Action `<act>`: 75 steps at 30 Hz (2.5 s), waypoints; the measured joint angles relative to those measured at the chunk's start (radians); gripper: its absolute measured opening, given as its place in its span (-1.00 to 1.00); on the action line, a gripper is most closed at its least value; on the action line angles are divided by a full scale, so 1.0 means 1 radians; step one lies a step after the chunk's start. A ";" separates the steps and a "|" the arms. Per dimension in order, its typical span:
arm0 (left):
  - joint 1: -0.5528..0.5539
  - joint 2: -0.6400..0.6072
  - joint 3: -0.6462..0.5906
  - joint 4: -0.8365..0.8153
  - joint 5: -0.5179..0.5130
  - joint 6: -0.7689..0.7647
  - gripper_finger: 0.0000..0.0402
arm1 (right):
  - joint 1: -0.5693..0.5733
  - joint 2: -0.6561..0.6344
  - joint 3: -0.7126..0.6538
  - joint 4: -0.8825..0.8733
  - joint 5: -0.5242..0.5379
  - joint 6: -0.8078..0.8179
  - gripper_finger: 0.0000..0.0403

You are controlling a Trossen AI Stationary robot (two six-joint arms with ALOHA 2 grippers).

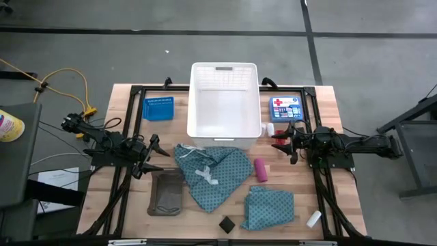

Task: Pick & place medical supplies in basket/bin

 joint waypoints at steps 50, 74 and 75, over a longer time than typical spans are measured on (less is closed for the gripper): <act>0.000 0.000 0.000 0.000 0.005 0.000 0.40 | 0.193 0.214 0.262 -0.019 0.088 0.056 -0.15; 0.000 0.000 0.000 0.000 0.000 0.000 0.40 | 0.477 0.715 0.827 -0.354 0.561 0.103 -0.15; 0.000 0.000 0.000 0.000 0.000 0.000 0.40 | 0.486 0.727 0.839 -0.369 0.573 0.122 -0.15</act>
